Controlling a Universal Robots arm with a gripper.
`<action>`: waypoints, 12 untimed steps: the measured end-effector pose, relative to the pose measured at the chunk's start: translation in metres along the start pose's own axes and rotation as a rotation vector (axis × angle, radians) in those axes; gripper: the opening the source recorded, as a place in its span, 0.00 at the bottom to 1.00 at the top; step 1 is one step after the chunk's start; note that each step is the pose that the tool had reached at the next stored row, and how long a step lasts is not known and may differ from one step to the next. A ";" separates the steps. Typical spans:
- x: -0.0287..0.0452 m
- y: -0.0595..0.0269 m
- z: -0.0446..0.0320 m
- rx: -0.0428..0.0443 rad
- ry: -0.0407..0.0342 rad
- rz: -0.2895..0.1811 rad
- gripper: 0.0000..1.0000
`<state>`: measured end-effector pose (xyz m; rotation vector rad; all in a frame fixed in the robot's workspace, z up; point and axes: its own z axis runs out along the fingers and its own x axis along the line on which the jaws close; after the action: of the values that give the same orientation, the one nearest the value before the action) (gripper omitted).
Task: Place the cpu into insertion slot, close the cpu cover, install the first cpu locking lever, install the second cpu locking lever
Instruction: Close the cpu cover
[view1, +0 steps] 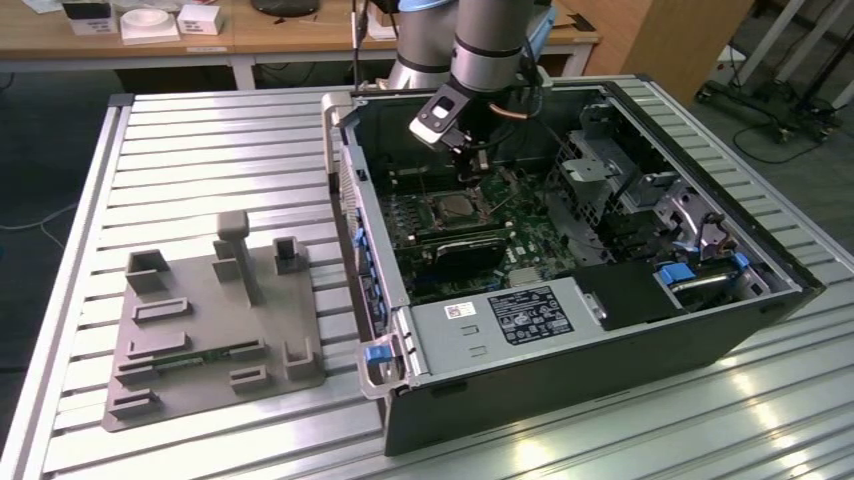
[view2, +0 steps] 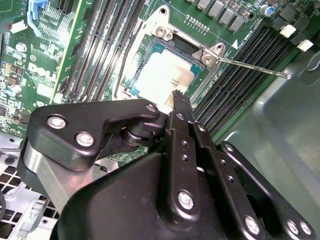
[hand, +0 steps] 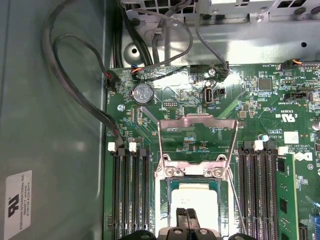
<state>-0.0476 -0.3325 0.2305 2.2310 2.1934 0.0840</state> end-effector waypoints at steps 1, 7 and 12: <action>0.0000 0.0010 0.0000 0.0001 -0.0001 0.000 0.11; 0.0002 0.0116 0.0007 0.0000 -0.0001 0.000 0.11; 0.0003 0.0128 -0.0021 0.0000 0.0000 0.000 0.11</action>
<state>-0.0350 -0.3324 0.2332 2.2313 2.1929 0.0840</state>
